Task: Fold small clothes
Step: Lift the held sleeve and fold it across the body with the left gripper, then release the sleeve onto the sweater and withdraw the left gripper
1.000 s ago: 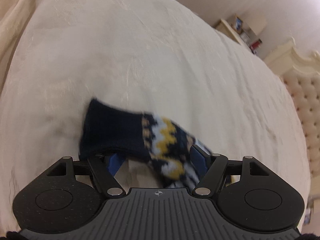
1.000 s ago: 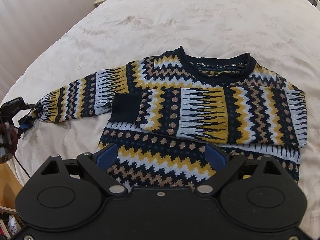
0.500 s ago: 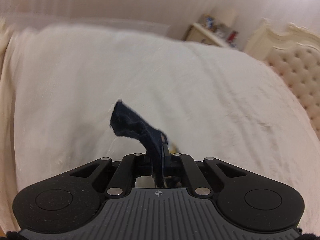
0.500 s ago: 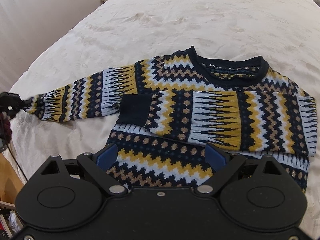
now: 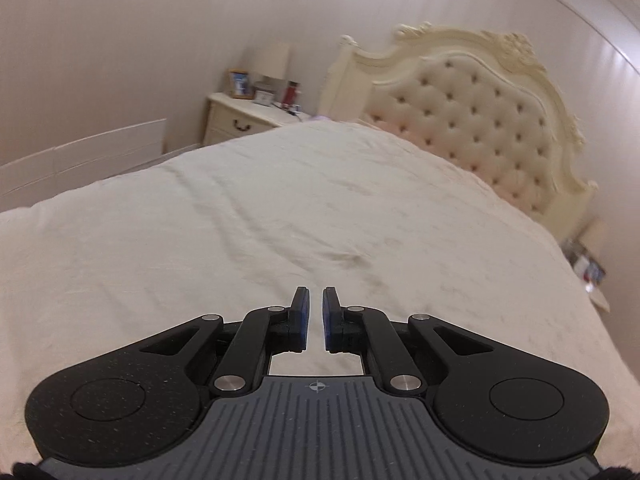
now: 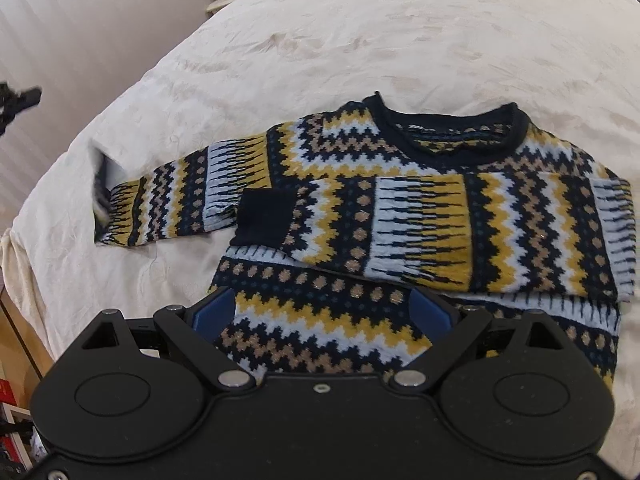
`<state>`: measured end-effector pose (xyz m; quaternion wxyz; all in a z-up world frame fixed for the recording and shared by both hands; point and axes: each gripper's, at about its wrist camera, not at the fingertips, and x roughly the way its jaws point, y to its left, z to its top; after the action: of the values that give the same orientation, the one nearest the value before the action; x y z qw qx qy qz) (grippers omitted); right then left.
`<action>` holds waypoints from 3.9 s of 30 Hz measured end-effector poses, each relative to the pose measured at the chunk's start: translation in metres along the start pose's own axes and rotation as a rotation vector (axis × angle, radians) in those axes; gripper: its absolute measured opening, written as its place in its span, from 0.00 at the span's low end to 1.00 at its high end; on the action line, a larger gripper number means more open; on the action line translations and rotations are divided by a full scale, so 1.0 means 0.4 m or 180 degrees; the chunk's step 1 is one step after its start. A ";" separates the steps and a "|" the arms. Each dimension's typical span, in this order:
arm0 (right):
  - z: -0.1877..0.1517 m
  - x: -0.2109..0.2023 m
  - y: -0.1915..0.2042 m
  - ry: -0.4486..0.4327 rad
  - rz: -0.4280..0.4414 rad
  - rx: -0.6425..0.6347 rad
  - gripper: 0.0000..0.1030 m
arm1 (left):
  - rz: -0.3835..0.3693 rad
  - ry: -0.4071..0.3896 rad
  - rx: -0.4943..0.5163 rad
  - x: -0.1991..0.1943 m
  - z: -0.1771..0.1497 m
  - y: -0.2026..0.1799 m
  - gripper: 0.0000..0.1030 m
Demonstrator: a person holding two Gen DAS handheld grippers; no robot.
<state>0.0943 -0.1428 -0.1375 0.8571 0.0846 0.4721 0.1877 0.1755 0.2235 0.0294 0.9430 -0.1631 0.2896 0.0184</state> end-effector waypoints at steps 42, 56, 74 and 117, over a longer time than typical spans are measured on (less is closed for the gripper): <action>0.050 0.095 0.042 0.0219 -0.0080 0.0093 0.92 | 0.0235 0.0534 -0.0351 0.197 -0.165 0.207 0.08; 0.011 0.031 -0.067 0.0100 0.0007 0.0232 0.92 | -0.0997 0.0335 0.0008 0.168 -0.163 -0.278 0.08; -0.064 -0.072 -0.317 0.0044 -0.0144 0.0518 0.92 | -0.1299 0.1330 0.0175 0.345 -0.447 -0.598 0.26; 0.128 0.150 -0.551 0.0128 -0.0284 0.0815 0.54 | 0.0011 0.2025 0.0877 0.492 -0.585 -0.379 0.99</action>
<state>0.2195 -0.3188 -0.2276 0.8372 0.1685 0.5126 0.0893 0.2324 -0.0064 -0.2167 0.8186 -0.0314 0.5691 -0.0710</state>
